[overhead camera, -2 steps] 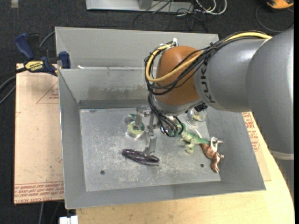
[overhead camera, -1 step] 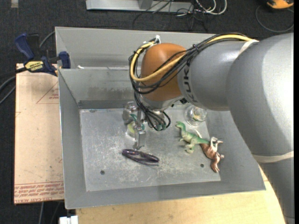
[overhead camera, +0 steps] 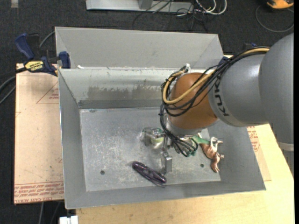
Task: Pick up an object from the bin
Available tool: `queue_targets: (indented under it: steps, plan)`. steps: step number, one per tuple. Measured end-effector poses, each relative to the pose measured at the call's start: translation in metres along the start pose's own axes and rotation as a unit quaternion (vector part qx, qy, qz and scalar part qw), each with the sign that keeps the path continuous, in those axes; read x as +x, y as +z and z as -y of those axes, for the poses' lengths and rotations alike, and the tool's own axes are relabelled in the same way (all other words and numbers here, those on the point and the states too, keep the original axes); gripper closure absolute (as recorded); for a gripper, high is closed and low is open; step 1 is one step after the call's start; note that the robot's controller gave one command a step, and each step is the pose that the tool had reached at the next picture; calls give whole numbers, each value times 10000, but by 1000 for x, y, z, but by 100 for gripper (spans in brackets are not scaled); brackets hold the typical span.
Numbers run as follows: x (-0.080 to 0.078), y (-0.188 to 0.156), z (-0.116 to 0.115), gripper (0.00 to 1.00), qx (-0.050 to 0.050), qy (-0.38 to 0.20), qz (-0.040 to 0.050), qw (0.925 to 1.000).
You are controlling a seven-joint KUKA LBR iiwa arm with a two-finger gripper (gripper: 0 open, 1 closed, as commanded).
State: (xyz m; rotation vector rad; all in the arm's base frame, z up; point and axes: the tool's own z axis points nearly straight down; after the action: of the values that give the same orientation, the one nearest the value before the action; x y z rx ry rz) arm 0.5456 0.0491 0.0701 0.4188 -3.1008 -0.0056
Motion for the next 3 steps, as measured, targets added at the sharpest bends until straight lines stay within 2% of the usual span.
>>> queue_targets:
  steps: [1, 2, 3]
  plan:
    - [-25, -9, 4, 0, 26, -1478, 75, 9890]
    - [-18, -6, 29, 0, 8, -1180, 49, 9930]
    - [-51, -5, 59, 0, 15, -761, 77, 9971]
